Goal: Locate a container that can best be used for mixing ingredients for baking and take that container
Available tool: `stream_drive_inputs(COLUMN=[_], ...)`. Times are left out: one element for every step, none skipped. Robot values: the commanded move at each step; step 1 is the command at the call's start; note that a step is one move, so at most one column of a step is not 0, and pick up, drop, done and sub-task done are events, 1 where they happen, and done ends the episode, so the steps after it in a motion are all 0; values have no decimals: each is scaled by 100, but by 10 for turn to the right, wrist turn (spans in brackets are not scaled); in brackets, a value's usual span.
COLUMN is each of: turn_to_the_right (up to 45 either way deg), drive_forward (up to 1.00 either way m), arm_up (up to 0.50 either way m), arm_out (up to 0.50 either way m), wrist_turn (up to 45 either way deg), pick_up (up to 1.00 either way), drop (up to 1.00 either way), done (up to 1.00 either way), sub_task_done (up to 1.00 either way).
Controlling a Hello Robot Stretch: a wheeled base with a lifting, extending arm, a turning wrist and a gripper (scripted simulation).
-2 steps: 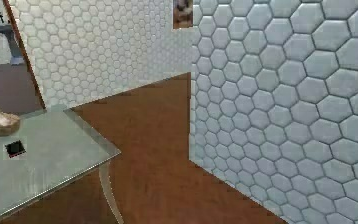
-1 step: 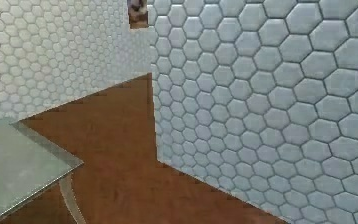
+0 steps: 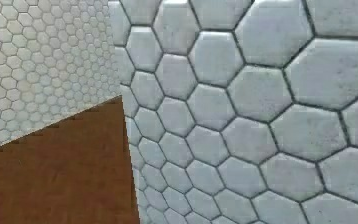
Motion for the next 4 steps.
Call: stream_drive_inputs(turn_to_the_right=[-450,-60,0,-60], drive_forward=[0,0,25,0], arm_up=[0,0,0,0], arm_out=[0,0,0,0], wrist_turn=[0,0,0,0], pick_up=[0,0,0,0], drop=[0,0,0,0], done=[0,0,0,0], sub_task_done=[0,0,0,0])
